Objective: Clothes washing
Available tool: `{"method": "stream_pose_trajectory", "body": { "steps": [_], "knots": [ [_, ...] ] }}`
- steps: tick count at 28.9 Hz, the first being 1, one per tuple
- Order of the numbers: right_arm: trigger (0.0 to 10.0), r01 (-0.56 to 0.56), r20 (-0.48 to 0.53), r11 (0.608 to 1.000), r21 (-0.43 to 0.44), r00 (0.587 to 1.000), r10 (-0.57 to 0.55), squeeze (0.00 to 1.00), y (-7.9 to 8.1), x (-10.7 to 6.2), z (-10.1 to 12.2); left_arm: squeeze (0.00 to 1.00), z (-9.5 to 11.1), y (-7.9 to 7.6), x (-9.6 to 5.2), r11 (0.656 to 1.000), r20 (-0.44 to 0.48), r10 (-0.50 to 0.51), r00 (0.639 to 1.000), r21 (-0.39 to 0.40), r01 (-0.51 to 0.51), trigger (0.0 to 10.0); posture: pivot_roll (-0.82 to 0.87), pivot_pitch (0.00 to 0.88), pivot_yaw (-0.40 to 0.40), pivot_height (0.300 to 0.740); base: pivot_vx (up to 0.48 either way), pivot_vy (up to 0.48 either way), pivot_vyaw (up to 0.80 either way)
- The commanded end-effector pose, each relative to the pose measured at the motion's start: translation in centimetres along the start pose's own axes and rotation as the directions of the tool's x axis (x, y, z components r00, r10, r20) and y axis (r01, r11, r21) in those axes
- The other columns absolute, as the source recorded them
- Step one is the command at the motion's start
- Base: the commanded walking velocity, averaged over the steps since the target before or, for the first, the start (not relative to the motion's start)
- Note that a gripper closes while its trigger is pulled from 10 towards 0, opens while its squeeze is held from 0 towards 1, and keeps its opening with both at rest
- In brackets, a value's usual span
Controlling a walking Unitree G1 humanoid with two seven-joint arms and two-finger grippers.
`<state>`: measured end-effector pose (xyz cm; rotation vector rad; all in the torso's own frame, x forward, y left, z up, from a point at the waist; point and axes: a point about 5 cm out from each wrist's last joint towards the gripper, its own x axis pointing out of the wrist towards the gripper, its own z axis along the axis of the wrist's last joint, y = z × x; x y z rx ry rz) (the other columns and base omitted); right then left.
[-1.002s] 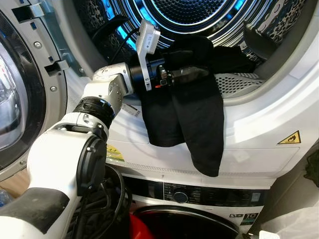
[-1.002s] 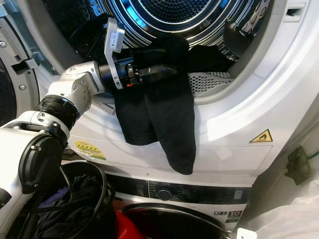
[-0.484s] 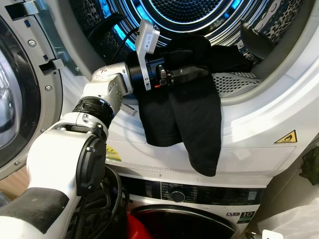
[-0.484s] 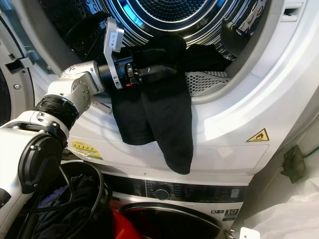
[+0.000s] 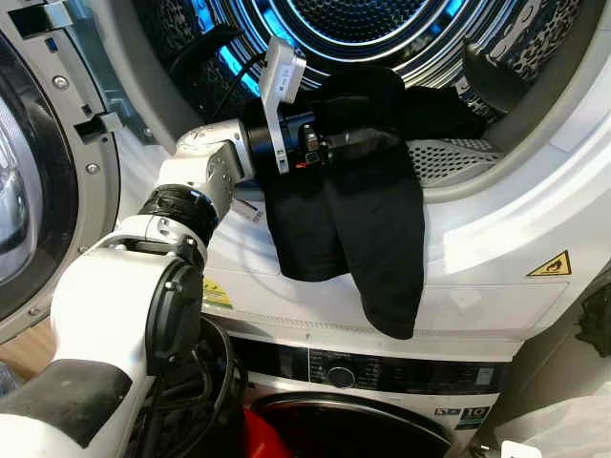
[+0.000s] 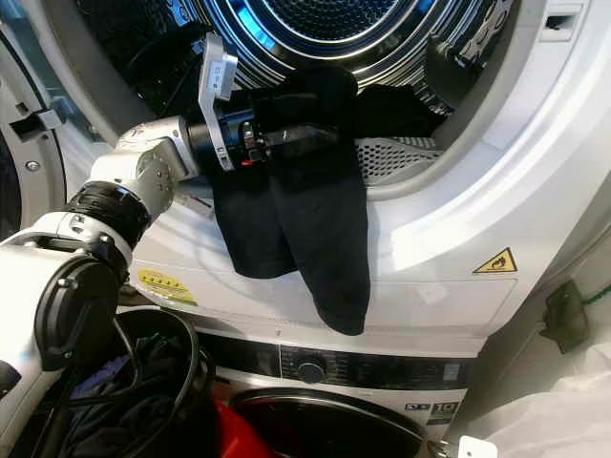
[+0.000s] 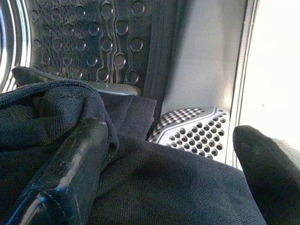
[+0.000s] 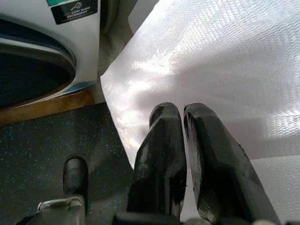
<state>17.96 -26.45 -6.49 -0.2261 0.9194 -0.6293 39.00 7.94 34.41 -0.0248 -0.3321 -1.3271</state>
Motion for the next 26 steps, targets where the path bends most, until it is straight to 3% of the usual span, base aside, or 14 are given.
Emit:
{"method": "stream_pose_trajectory", "body": {
  "steps": [1,16,20,21,23,24,25,26],
  "knots": [
    [10.0,0.014,-0.034,1.000,0.002,0.999,-0.014,0.00,-0.3,-0.1,-0.9,1.00,0.1,0.1,-0.6,1.000,-0.029,-0.003,1.000,0.017,0.004,10.0,0.03,0.000,0.097,0.740,0.000,0.000,0.00],
    [10.0,-0.005,-0.018,1.000,-0.005,1.000,0.005,0.00,-0.1,0.0,-0.4,1.00,0.1,0.1,-0.5,1.000,-0.028,-0.006,1.000,0.014,0.007,10.0,0.03,0.000,0.092,0.740,0.000,0.000,0.00],
    [10.0,-0.062,-0.029,0.998,0.009,0.998,0.062,0.00,0.1,0.0,-0.4,1.00,0.0,0.2,-0.6,1.000,-0.025,-0.001,1.000,0.013,0.002,10.0,0.02,0.000,0.091,0.740,0.000,0.000,0.00],
    [10.0,-0.252,-0.049,0.967,-0.026,0.967,0.251,0.00,1.8,-0.4,-0.8,1.00,0.0,0.1,-0.6,1.000,-0.022,0.000,1.000,0.012,0.001,10.0,0.02,0.000,0.088,0.740,0.000,0.000,0.00],
    [10.0,-0.315,-0.057,0.948,-0.041,0.948,0.312,0.00,2.4,-0.7,-0.9,1.00,0.0,0.1,-0.6,1.000,-0.022,0.000,1.000,0.012,0.001,10.0,0.02,0.000,0.088,0.740,0.000,0.000,0.00],
    [10.0,-0.539,-0.081,0.831,-0.140,0.842,0.533,0.00,4.7,-1.8,-1.5,1.00,0.0,0.1,-0.6,1.000,-0.020,-0.001,1.000,0.011,0.001,10.0,0.02,0.000,0.085,0.740,0.000,0.000,0.00],
    [10.0,-0.539,-0.081,0.831,-0.140,0.842,0.533,0.00,4.7,-1.8,-1.5,1.00,0.0,0.1,-0.6,1.000,-0.020,-0.001,1.000,0.011,0.001,10.0,0.02,0.000,0.085,0.740,0.000,0.000,0.00],
    [10.0,-0.637,-0.099,0.750,-0.181,0.770,0.630,0.00,5.7,-2.5,-1.8,1.00,0.0,0.1,-0.6,1.000,-0.019,-0.001,1.000,0.011,0.001,10.0,0.02,0.000,0.085,0.740,0.000,0.000,0.00]
  ]
}}
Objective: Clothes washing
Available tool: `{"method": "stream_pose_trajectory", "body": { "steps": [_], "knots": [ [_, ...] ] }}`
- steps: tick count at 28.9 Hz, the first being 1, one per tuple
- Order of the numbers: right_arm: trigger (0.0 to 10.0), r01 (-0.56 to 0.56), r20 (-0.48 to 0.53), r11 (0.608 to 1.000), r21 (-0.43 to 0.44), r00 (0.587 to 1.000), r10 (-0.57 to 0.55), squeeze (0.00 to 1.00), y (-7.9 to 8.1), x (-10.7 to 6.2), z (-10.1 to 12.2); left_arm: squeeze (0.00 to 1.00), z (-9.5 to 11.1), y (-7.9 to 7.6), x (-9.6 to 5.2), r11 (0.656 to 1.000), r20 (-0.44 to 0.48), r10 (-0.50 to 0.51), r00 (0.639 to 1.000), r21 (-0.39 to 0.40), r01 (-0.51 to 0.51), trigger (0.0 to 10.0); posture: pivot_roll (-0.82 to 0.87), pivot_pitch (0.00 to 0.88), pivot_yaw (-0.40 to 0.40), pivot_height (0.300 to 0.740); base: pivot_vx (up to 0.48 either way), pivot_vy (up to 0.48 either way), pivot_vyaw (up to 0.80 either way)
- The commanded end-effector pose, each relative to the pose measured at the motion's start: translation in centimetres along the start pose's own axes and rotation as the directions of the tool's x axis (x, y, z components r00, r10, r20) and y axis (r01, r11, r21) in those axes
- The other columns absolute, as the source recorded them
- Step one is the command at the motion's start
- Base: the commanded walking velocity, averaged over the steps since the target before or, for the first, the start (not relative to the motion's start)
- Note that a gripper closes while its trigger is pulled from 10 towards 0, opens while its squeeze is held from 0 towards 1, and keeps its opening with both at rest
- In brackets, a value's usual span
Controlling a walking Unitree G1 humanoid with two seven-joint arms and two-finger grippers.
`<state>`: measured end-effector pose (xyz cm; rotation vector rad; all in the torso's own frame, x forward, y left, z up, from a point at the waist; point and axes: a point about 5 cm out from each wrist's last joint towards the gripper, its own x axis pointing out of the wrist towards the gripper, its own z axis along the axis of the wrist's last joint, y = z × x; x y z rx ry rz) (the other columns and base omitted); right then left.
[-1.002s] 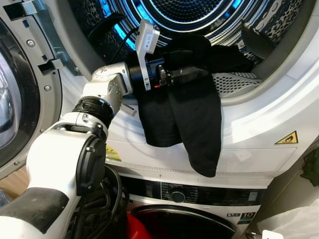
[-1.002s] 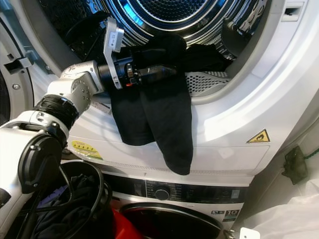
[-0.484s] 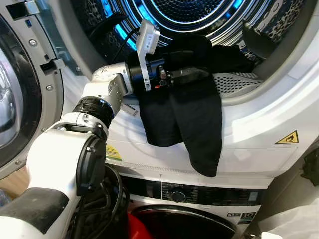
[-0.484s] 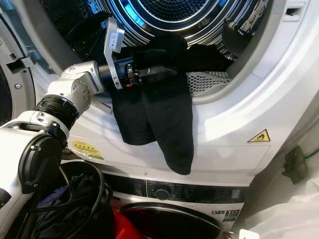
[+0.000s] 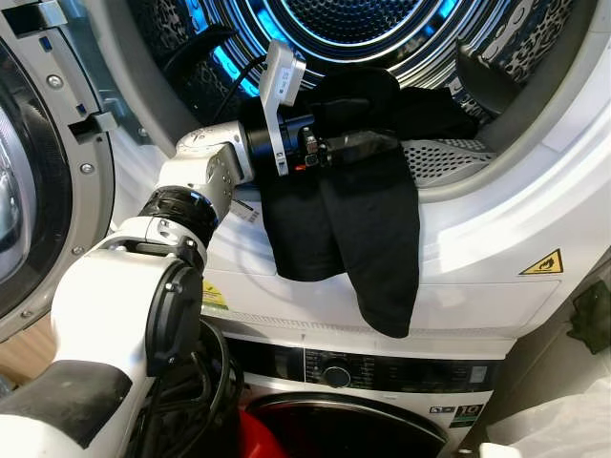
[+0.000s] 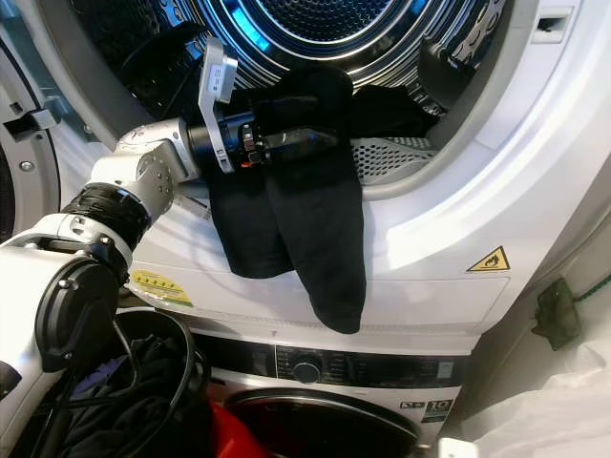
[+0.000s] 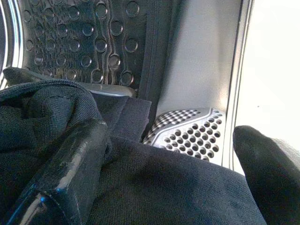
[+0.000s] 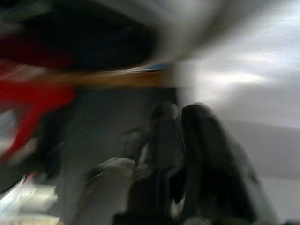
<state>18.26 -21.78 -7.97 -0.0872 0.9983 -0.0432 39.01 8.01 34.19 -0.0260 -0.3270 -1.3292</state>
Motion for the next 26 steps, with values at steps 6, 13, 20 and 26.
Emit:
{"method": "stream_pose_trajectory", "body": {
  "steps": [6,13,20,26],
  "knots": [
    [10.0,-0.583,0.140,0.807,-0.089,0.795,0.590,0.12,5.3,-0.9,2.0,1.00,0.1,0.1,-0.4,1.000,-0.010,0.001,1.000,0.011,-0.001,10.0,0.01,0.000,0.077,0.740,0.000,0.000,0.00],
    [10.0,-0.821,0.393,0.548,-0.159,0.457,0.798,1.00,5.3,-3.0,7.9,1.00,-0.1,0.1,-0.4,1.000,-0.008,-0.001,1.000,0.006,0.001,10.0,0.01,0.000,0.073,0.740,0.000,0.000,0.00],
    [10.0,-0.879,0.400,0.374,-0.296,0.241,0.884,1.00,5.5,-4.7,10.4,1.00,-0.2,0.1,-0.5,1.000,-0.010,-0.003,1.000,0.005,0.003,10.0,0.02,0.000,0.065,0.740,0.000,0.000,0.00],
    [10.0,-0.901,0.375,0.303,-0.310,0.176,0.910,1.00,5.5,-5.5,10.3,1.00,-0.1,0.1,-0.5,1.000,-0.010,-0.001,1.000,0.006,0.001,10.0,0.02,0.000,0.068,0.740,0.000,0.000,0.00]
  ]
}}
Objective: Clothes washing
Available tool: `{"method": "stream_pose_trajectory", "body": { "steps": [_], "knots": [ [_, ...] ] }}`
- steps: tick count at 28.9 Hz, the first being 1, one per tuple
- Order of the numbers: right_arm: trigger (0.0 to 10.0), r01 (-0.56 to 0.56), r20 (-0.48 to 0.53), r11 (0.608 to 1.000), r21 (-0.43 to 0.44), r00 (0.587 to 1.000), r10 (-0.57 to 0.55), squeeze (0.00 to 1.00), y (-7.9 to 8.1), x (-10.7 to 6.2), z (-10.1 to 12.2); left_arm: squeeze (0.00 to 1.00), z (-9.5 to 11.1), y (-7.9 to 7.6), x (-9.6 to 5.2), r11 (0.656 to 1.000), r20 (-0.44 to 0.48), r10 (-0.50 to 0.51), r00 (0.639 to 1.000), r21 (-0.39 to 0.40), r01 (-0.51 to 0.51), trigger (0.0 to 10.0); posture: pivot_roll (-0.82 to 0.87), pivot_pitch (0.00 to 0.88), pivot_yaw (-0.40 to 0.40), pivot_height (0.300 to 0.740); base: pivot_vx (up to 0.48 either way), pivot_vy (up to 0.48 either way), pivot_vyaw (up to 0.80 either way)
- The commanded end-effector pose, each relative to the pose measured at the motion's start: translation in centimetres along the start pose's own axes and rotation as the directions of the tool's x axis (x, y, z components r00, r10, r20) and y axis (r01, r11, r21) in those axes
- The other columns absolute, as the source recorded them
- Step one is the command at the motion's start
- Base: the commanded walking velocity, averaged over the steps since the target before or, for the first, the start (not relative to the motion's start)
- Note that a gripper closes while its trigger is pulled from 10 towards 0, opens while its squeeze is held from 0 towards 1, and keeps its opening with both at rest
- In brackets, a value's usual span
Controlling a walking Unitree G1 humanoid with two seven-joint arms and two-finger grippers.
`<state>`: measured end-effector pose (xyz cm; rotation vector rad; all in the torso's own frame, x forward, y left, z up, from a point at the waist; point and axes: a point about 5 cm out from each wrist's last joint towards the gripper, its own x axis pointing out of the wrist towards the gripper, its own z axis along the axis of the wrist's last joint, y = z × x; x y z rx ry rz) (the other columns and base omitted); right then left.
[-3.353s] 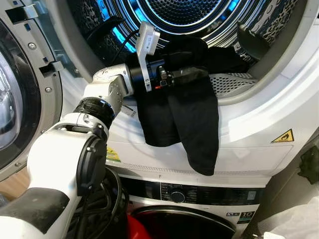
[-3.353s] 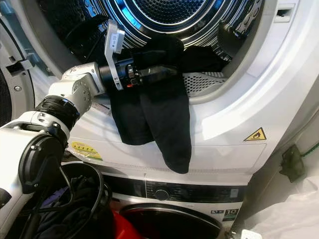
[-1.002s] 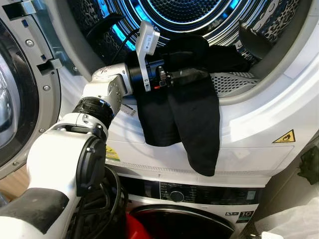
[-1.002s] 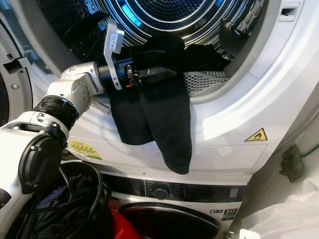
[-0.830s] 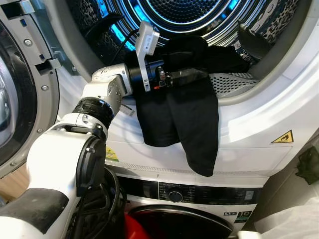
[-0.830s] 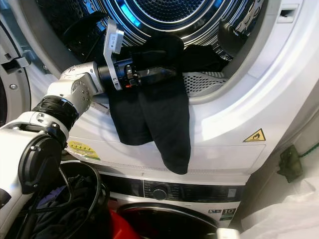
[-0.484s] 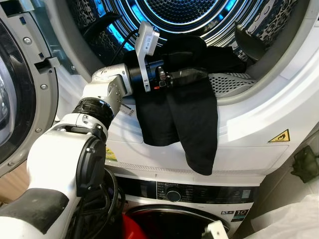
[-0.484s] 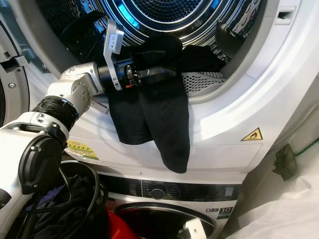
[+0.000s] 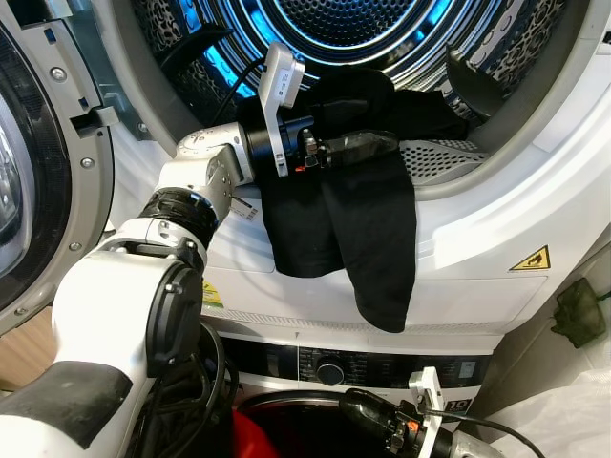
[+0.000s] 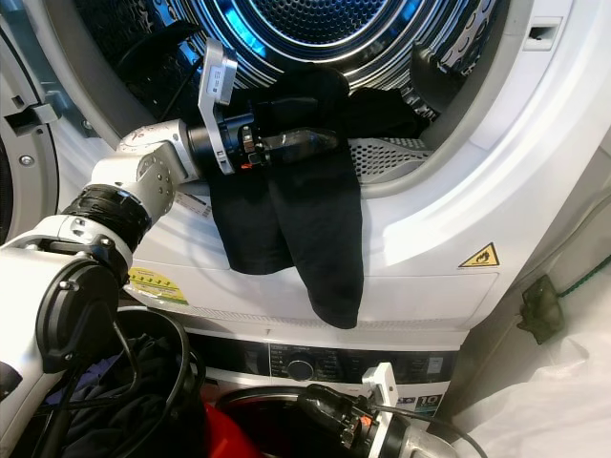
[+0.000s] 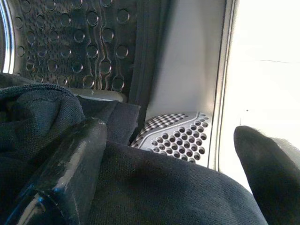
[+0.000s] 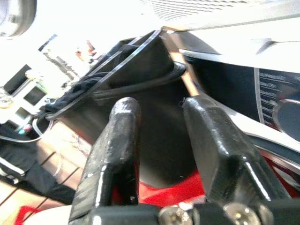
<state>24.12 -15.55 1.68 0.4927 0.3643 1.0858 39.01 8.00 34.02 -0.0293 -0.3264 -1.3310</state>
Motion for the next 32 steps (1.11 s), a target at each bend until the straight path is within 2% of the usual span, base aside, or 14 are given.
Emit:
{"method": "stream_pose_trajectory", "body": {
  "steps": [1,2,3,4,5,6,15,18,21,26,27,28,29,32],
  "knots": [
    [10.0,-0.030,-0.030,1.000,0.006,0.999,0.030,1.00,0.5,-0.1,-0.5,1.00,0.1,0.1,-0.5,1.000,-0.011,-0.001,1.000,0.008,0.001,10.0,0.02,0.000,0.068,0.740,0.000,0.000,0.00],
    [10.0,-0.040,-0.032,0.999,0.011,0.999,0.041,1.00,0.6,-0.2,-0.6,1.00,0.1,0.1,-0.5,1.000,-0.010,-0.001,1.000,0.008,0.001,10.0,0.02,0.000,0.068,0.740,0.000,0.000,0.00],
    [10.0,-0.032,-0.038,1.000,0.000,0.999,0.032,0.94,0.6,-0.3,-0.7,1.00,0.1,0.1,-0.5,1.000,-0.010,-0.001,1.000,0.008,0.001,10.0,0.02,0.000,0.068,0.740,0.000,0.000,0.00],
    [10.0,0.002,-0.057,1.000,-0.027,0.998,-0.004,0.00,0.4,-0.4,-0.8,1.00,0.1,0.1,-0.5,1.000,-0.011,-0.002,1.000,0.007,0.002,10.0,0.02,0.000,0.068,0.740,0.000,0.000,0.00],
    [4.1,0.020,-0.062,0.999,-0.043,0.998,-0.023,0.00,0.3,-0.4,-0.8,1.00,0.1,0.1,-0.5,1.000,-0.012,-0.002,1.000,0.006,0.002,10.0,0.02,0.000,0.068,0.740,0.000,0.000,0.00],
    [0.0,0.041,-0.057,0.998,-0.054,0.997,-0.044,0.00,0.2,-0.2,-0.7,1.00,0.0,0.1,-0.5,1.000,-0.013,-0.002,1.000,0.006,0.002,10.0,0.02,0.000,0.071,0.740,0.000,0.000,0.00],
    [0.0,-0.065,0.015,0.992,-0.104,0.998,0.067,0.00,1.8,1.6,1.2,1.00,-0.1,0.0,-0.5,1.000,-0.020,-0.013,1.000,0.002,0.013,10.0,0.01,0.000,0.078,0.740,0.000,0.000,0.00],
    [0.0,-0.149,0.139,0.979,-0.142,0.976,0.169,0.00,3.0,2.3,4.1,1.00,-0.1,0.0,-0.6,1.000,-0.025,-0.020,0.999,0.000,0.020,10.0,0.02,0.000,0.081,0.740,0.000,0.000,0.00],
    [0.0,-0.206,0.144,0.966,-0.158,0.963,0.229,0.00,3.7,2.2,4.8,1.00,-0.1,0.0,-0.6,1.000,-0.026,-0.019,0.999,-0.001,0.019,10.0,0.02,0.000,0.080,0.740,0.000,0.000,0.00],
    [0.0,-0.288,0.059,0.946,-0.151,0.952,0.300,0.00,4.8,1.4,4.5,1.00,-0.1,0.0,-0.6,1.000,-0.024,-0.019,1.000,-0.002,0.019,10.0,0.02,0.000,0.077,0.740,0.000,0.000,0.00],
    [0.0,-0.324,-0.057,0.936,-0.139,0.946,0.319,0.00,5.2,0.9,3.2,1.00,-0.1,0.0,-0.5,1.000,-0.022,-0.021,1.000,-0.004,0.021,10.0,0.01,0.000,0.076,0.740,0.000,0.000,0.00],
    [0.0,-0.324,-0.057,0.936,-0.139,0.946,0.319,0.00,5.2,0.9,3.2,1.00,-0.1,0.0,-0.5,1.000,-0.022,-0.021,1.000,-0.004,0.021,10.0,0.01,0.000,0.076,0.740,0.000,0.000,0.00],
    [0.0,-0.352,-0.136,0.927,-0.129,0.932,0.336,0.00,5.8,0.6,2.2,1.00,-0.1,0.0,-0.5,1.000,-0.021,-0.022,1.000,-0.004,0.022,10.0,0.01,0.000,0.073,0.740,0.000,0.000,0.00],
    [0.0,-0.329,-0.138,0.933,-0.149,0.941,0.310,0.00,6.0,0.4,2.3,1.00,-0.1,0.0,-0.6,1.000,-0.021,-0.021,1.000,-0.006,0.021,10.0,0.02,0.000,0.071,0.740,0.000,0.000,0.00]
  ]
}}
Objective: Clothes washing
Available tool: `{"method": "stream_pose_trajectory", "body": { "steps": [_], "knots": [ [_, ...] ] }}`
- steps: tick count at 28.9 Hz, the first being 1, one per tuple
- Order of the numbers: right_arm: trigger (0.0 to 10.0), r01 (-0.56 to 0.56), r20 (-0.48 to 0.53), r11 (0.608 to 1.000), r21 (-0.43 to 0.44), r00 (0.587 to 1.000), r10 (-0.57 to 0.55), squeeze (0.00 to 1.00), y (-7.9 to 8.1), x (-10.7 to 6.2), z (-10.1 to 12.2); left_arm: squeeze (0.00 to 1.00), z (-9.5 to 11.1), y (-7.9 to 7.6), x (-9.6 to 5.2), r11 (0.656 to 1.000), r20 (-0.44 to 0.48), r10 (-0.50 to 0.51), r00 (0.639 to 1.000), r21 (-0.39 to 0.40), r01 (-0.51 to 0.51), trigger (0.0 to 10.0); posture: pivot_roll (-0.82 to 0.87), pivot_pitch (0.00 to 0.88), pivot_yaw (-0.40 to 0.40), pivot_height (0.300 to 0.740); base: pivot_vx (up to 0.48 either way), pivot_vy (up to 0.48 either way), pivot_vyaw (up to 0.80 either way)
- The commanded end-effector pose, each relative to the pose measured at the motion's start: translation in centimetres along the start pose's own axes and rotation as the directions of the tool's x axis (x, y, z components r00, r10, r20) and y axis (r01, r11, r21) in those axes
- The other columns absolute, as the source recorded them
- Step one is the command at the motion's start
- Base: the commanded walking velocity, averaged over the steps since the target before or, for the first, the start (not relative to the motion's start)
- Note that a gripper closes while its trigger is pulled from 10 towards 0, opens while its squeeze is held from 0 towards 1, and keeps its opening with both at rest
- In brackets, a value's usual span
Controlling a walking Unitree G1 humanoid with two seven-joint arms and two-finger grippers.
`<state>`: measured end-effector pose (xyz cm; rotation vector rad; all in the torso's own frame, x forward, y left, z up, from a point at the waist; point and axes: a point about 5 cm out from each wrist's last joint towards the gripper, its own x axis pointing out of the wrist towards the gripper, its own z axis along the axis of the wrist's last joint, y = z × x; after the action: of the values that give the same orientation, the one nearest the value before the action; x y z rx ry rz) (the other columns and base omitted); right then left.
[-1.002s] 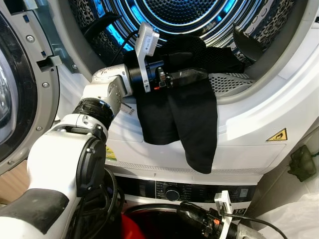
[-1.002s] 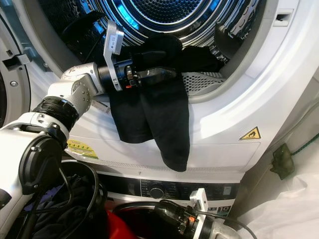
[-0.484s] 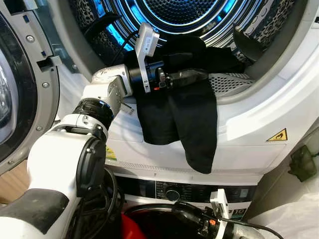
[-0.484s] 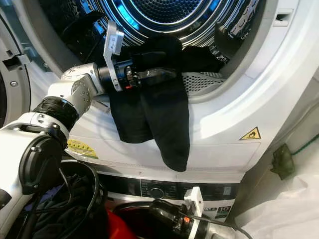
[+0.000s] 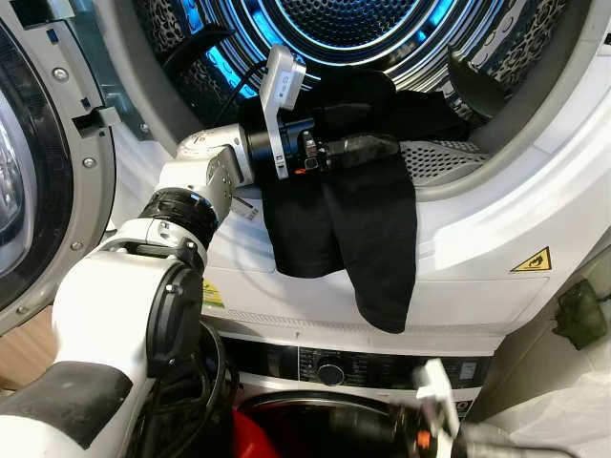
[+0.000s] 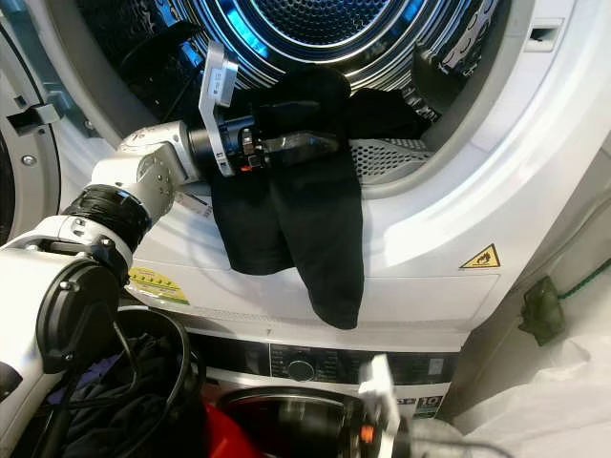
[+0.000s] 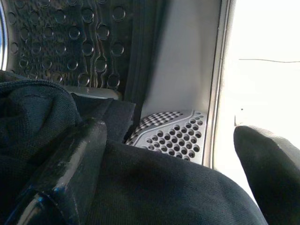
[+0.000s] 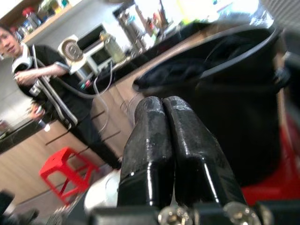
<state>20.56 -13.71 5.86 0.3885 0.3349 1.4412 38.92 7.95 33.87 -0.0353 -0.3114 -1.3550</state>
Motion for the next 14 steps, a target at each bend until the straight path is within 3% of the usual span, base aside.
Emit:
{"method": "stream_pose_trajectory", "body": {
  "steps": [1,6,7,9,11,14],
  "knots": [
    [0.0,0.019,0.023,0.997,-0.074,1.000,-0.017,0.00,-0.1,0.4,1.5,1.00,0.0,0.1,-0.6,1.000,-0.014,0.001,1.000,0.010,-0.001,10.0,0.02,0.000,0.071,0.740,0.000,0.000,0.00],
    [0.0,0.106,0.160,0.988,-0.116,0.983,-0.086,0.00,-0.8,1.1,4.0,1.00,-0.1,0.1,-0.7,1.000,-0.017,-0.002,1.000,0.009,0.002,10.0,0.02,0.000,0.071,0.740,0.000,0.000,0.00],
    [0.0,0.095,0.239,0.985,-0.145,0.969,-0.058,0.00,-0.5,1.5,5.5,1.00,-0.2,0.1,-0.7,1.000,-0.019,-0.005,1.000,0.007,0.005,10.0,0.02,0.000,0.072,0.740,0.000,0.000,0.00],
    [0.0,0.079,0.278,0.984,-0.160,0.960,-0.032,0.00,-0.1,1.8,6.3,1.00,-0.2,0.1,-0.7,1.000,-0.020,-0.007,1.000,0.006,0.007,10.0,0.02,0.000,0.072,0.740,0.000,0.000,0.00],
    [0.0,0.065,0.381,0.974,-0.215,0.924,0.023,0.00,0.6,2.4,8.8,1.00,-0.4,0.0,-0.8,1.000,-0.027,-0.013,1.000,0.001,0.013,10.0,0.02,0.000,0.073,0.740,0.000,0.000,0.00],
    [0.0,0.067,0.419,0.970,-0.232,0.907,0.038,0.00,0.8,2.3,9.7,1.00,-0.4,0.0,-0.8,1.000,-0.028,-0.014,1.000,0.000,0.015,10.0,0.02,0.000,0.074,0.740,0.000,0.000,0.00]
  ]
}}
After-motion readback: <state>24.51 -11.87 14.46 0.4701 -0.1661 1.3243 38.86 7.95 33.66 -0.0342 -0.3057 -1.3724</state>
